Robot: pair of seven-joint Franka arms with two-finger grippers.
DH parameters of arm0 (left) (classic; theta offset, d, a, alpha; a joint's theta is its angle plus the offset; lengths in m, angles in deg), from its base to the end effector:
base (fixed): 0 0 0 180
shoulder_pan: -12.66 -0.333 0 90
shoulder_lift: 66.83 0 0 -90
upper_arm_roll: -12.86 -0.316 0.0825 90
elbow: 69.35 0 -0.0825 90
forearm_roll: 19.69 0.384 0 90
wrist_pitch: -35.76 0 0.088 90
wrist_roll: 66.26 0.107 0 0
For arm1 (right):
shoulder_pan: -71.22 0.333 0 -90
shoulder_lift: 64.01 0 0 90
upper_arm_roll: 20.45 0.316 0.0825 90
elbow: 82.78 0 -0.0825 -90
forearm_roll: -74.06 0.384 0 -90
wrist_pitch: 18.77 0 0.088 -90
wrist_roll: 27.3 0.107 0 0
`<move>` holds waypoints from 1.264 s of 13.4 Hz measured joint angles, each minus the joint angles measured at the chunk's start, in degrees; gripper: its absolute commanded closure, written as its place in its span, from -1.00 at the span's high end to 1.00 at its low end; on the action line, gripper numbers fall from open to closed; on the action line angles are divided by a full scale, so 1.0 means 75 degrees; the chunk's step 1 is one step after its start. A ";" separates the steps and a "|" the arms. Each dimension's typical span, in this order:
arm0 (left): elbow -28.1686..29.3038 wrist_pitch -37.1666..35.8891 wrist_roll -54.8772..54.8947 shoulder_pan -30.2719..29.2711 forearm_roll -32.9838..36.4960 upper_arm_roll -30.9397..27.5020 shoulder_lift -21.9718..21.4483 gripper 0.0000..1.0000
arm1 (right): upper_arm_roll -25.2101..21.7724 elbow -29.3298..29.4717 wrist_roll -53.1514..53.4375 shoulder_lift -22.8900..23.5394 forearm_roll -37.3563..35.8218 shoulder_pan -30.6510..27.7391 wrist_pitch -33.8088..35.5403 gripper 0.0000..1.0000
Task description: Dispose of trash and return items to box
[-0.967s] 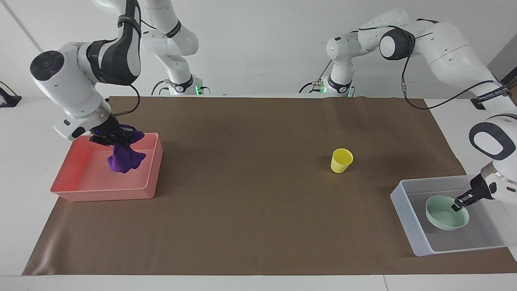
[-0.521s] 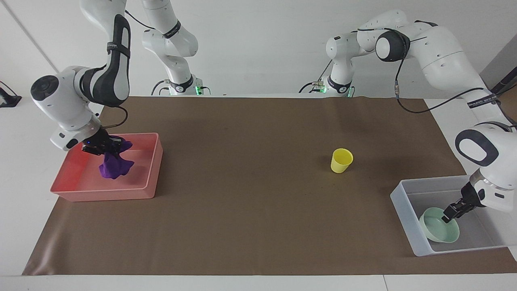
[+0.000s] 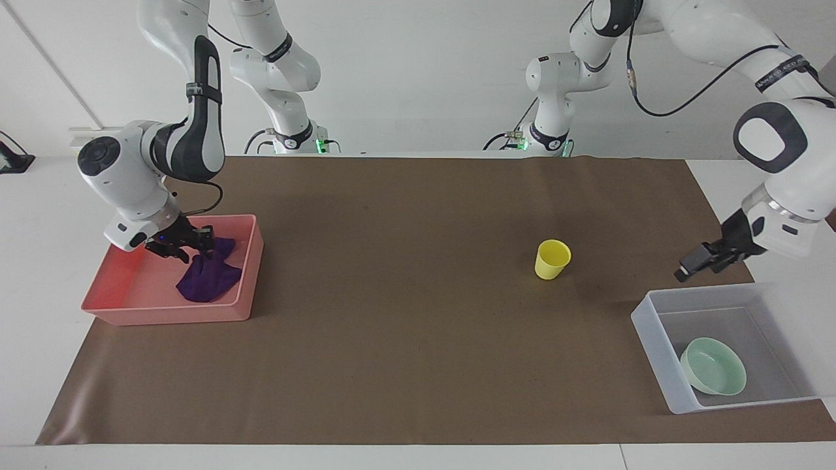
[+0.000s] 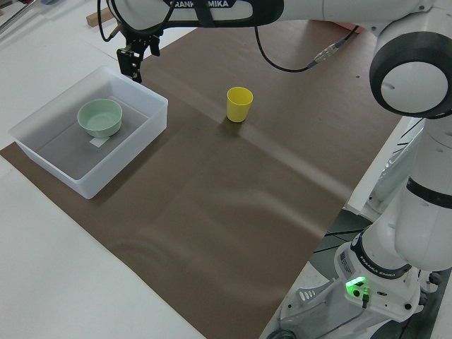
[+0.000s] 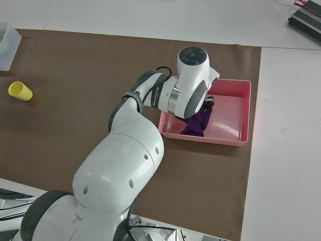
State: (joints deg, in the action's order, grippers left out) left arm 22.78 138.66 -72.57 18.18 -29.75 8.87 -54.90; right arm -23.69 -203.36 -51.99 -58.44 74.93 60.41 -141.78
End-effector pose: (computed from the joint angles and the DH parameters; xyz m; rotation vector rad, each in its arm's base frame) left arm 0.6239 -0.0349 0.5044 2.9810 0.1836 -0.0451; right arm 0.5372 -0.1334 0.3680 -3.1037 -0.2757 0.0767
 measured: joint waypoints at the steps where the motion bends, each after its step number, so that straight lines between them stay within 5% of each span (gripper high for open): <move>1: 0.0782 0.0099 -0.0236 0.0528 0.0055 0.0003 -0.0458 1.00 | 0.0026 0.0230 0.0031 -0.0029 0.0023 0.0021 0.0315 0.90; 5: 0.4330 0.3288 -0.1166 0.2103 0.0168 0.0019 -0.1624 0.98 | 0.0075 0.1540 0.1276 -0.0150 0.0132 0.0734 0.1838 0.90; 7: 0.5251 0.4159 -0.1165 0.2169 0.0168 -0.0006 -0.1701 0.98 | 0.0097 0.2054 0.1949 -0.0156 0.0134 0.1213 0.2350 0.90; 8: 0.5390 0.4330 -0.1148 0.2160 0.0167 -0.0038 -0.1711 0.97 | 0.0101 0.2298 0.2189 -0.0155 0.0134 0.1418 0.2610 0.90; 10: 0.5407 0.4340 -0.1112 0.2126 0.0169 -0.0076 -0.1737 0.46 | 0.0107 0.2697 0.2477 -0.0154 0.0134 0.1631 0.3105 0.90; 14: 0.5481 0.4455 -0.1107 0.2085 0.0173 -0.0118 -0.1806 0.41 | 0.0079 0.3653 0.2483 -0.0172 0.0046 0.1590 0.4572 0.90; 17: 0.5518 0.4515 -0.1103 0.2046 0.0189 -0.0124 -0.1808 0.07 | 0.0078 0.4008 0.2170 -0.0358 -0.0102 0.1595 0.5326 0.90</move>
State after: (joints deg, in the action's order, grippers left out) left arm 64.16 172.53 -80.84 33.53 -28.33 7.94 -68.45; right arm -23.10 -173.30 -35.72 -61.13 74.17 72.37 -101.83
